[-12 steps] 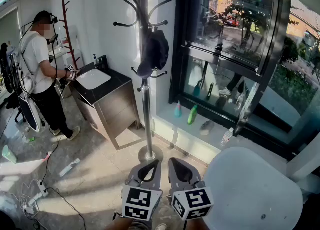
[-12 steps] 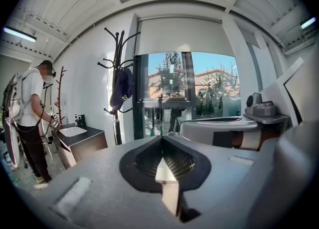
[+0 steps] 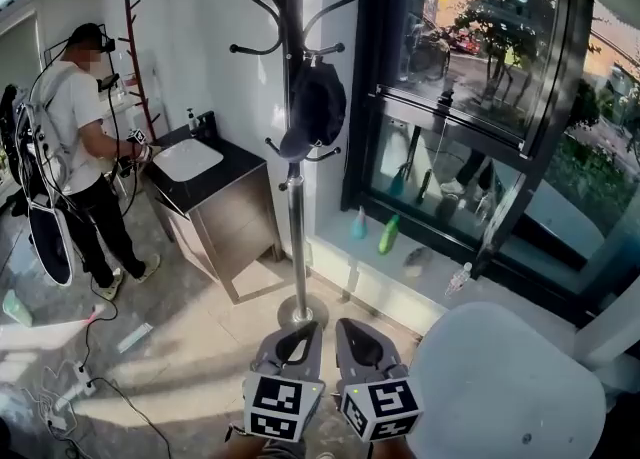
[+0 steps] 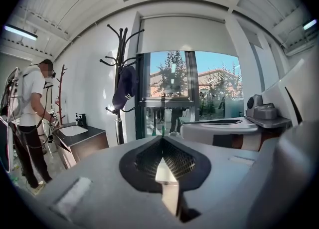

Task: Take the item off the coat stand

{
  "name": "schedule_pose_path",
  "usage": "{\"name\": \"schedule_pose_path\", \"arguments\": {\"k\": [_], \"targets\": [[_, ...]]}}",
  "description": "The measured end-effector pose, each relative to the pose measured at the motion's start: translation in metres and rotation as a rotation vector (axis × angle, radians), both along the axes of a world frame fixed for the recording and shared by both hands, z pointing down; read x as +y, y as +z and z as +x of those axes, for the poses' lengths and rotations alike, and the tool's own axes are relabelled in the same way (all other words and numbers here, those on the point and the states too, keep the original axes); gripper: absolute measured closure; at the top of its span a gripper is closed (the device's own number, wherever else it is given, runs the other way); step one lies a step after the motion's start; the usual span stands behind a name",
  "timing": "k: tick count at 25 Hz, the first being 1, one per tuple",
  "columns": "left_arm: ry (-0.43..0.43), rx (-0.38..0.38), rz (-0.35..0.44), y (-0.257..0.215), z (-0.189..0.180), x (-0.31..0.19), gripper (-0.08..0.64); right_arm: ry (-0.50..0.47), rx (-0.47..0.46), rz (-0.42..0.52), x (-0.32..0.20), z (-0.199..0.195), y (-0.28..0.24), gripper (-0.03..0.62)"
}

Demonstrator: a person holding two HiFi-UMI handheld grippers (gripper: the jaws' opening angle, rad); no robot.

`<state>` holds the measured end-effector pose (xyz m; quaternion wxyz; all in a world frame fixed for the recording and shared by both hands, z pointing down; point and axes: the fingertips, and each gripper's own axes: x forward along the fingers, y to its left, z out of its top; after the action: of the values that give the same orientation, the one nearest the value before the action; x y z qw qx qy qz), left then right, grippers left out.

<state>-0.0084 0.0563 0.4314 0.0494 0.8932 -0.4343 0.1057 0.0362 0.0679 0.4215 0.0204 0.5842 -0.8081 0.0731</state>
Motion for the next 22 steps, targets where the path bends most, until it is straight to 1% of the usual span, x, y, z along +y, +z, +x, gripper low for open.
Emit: {"name": "schedule_pose_path", "arguments": {"k": [17, 22], "targets": [[0.003, 0.008, -0.008, 0.004, -0.008, -0.096, 0.557, -0.002, 0.012, -0.022, -0.097, -0.011, 0.009, 0.586], [0.013, 0.014, -0.009, 0.002, -0.012, -0.123, 0.555, 0.004, 0.015, -0.019, -0.125, -0.015, 0.004, 0.586]]}}
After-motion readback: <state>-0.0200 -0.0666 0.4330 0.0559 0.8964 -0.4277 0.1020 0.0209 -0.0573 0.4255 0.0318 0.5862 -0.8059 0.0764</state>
